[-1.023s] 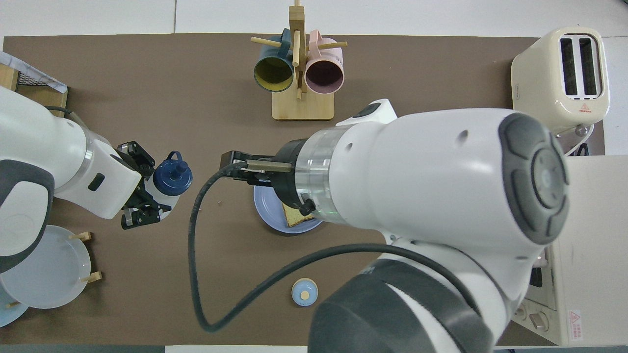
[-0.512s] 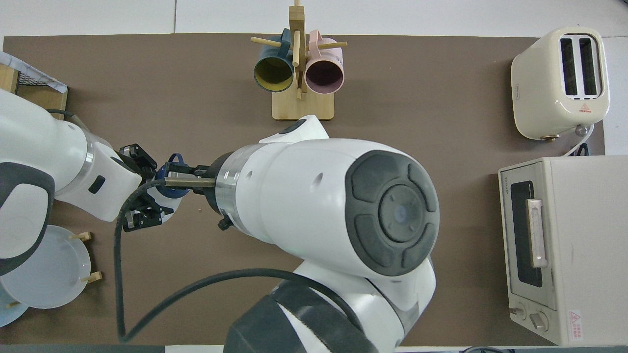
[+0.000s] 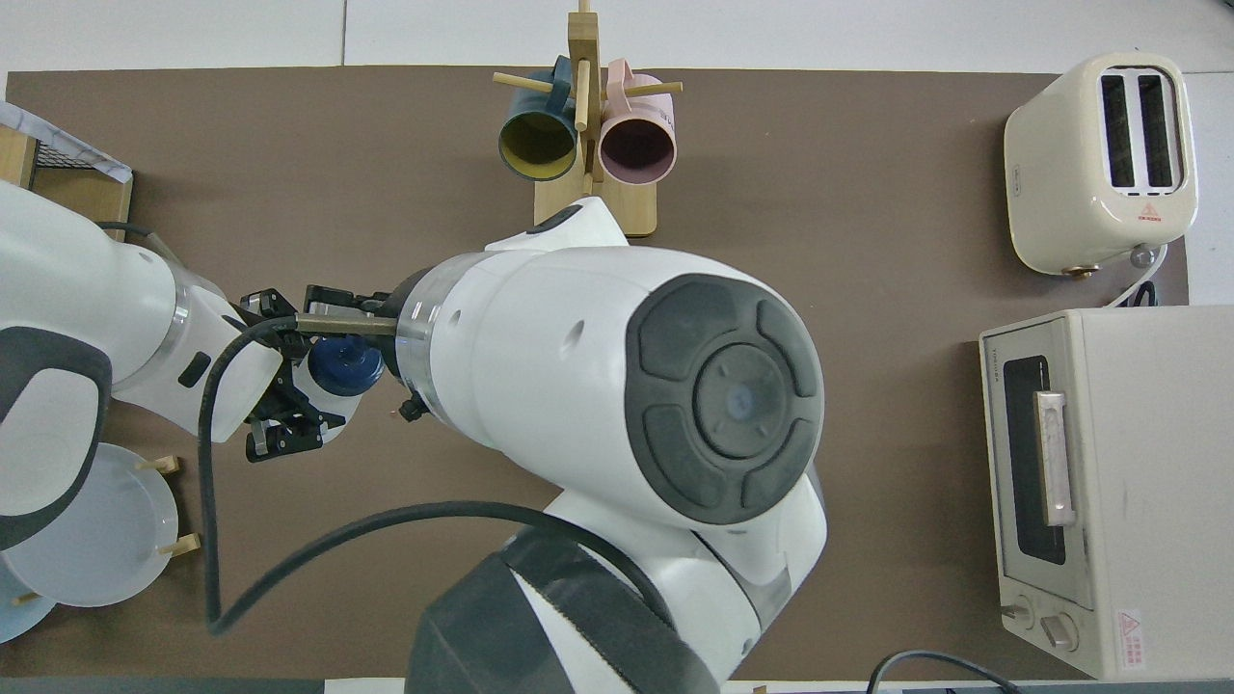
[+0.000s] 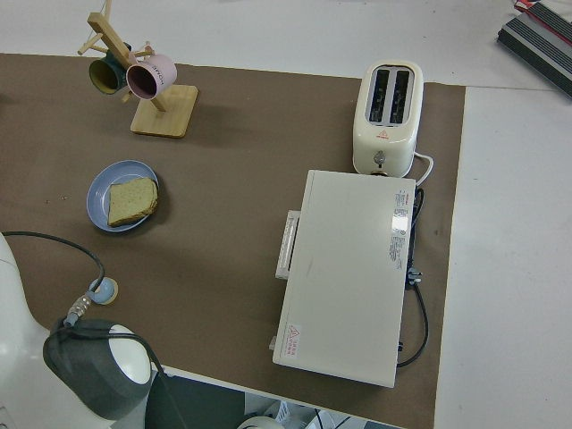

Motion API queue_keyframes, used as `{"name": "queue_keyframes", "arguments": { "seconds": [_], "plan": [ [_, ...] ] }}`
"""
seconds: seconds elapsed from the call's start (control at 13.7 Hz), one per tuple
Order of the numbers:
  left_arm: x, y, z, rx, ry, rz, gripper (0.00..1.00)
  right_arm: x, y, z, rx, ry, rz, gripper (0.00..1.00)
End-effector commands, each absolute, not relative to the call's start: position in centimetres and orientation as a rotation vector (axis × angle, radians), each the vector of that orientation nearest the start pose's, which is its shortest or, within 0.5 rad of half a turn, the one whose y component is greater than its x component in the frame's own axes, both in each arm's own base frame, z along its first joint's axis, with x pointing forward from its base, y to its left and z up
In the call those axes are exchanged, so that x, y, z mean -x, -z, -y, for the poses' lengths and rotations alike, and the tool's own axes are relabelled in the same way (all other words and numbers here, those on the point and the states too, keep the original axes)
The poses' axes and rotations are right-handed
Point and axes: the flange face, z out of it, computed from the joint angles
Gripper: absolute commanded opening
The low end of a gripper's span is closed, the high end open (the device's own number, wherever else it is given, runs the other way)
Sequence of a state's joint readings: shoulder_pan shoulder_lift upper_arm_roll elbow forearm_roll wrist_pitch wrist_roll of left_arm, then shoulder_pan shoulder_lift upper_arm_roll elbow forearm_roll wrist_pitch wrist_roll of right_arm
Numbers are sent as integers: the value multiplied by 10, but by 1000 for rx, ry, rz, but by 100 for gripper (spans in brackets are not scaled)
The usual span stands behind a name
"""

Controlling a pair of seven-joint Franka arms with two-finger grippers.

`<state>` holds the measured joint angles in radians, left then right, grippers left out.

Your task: Put bread on plate and add seasoning

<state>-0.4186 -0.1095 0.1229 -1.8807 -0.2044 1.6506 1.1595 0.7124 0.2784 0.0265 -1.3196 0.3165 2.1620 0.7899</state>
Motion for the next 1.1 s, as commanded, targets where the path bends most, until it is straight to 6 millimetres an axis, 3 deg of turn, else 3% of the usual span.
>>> {"name": "queue_keyframes", "arguments": {
  "seconds": [0.0,0.66,1.02],
  "plan": [
    [-477,-547,167,2564,-13,-2243,0,-497,-641,-481,2527,252,-192,40],
    [-475,-547,173,2571,9,-2250,0,-495,-641,-481,2544,223,-188,35],
    [-476,-548,173,2574,22,-2249,0,-496,-651,-476,2560,205,-183,35]
  ]
}}
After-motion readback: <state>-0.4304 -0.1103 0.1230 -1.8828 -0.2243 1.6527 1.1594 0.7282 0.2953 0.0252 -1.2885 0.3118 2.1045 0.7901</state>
